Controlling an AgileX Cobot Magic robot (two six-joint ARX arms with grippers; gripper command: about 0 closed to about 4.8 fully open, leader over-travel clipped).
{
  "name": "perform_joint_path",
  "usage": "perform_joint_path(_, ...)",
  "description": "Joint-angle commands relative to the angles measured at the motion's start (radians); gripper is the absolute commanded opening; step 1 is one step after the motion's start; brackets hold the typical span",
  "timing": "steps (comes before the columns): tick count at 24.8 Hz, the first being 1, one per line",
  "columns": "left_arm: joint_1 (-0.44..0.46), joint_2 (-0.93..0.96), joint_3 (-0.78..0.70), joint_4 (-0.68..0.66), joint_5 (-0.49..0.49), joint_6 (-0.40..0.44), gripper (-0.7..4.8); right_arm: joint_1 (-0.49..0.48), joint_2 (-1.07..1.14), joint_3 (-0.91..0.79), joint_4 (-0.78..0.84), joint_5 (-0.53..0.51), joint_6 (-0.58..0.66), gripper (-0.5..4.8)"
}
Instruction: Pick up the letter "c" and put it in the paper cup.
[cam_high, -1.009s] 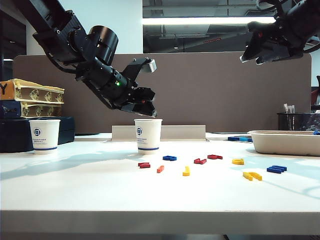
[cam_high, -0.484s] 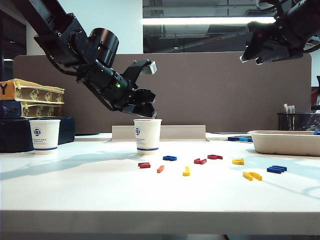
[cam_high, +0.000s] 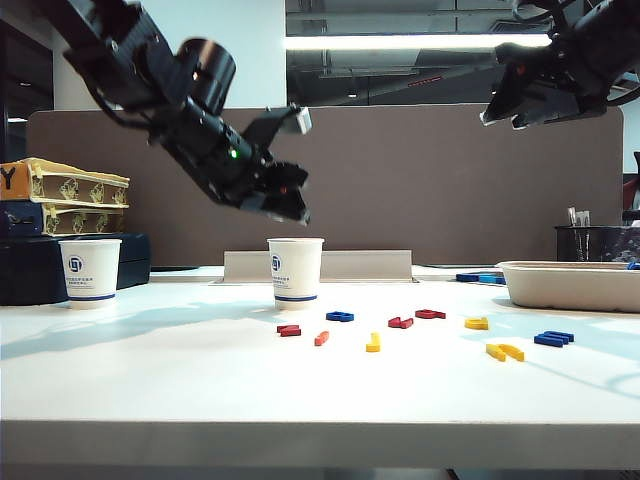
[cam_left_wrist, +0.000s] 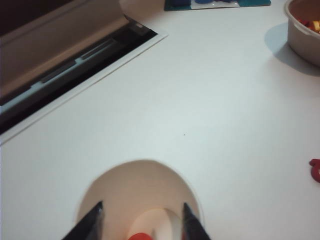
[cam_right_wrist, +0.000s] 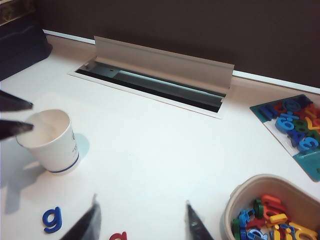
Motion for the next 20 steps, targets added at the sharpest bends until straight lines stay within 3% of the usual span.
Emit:
perform_joint_path(1,0.002,-0.039,0.004,-0.045,-0.003,0.028,1.92,-0.001,-0.024,0.006,0.008,-0.026,0.005,2.12)
perform_joint_path(10,0.005,-0.134,0.004,-0.226,-0.027,0.052,1.79,-0.001,-0.102,0.006,-0.055,-0.026,0.005,2.11)
perform_joint_path(13,0.006,-0.182,0.003,-0.358,-0.057,0.129,1.79,-0.001,-0.149,0.006,-0.107,-0.022,0.003,2.11)
perform_joint_path(20,0.006,-0.269,0.002,-0.501,-0.074,0.132,1.79,-0.002,-0.257,0.006,-0.229,-0.021,-0.013,2.11)
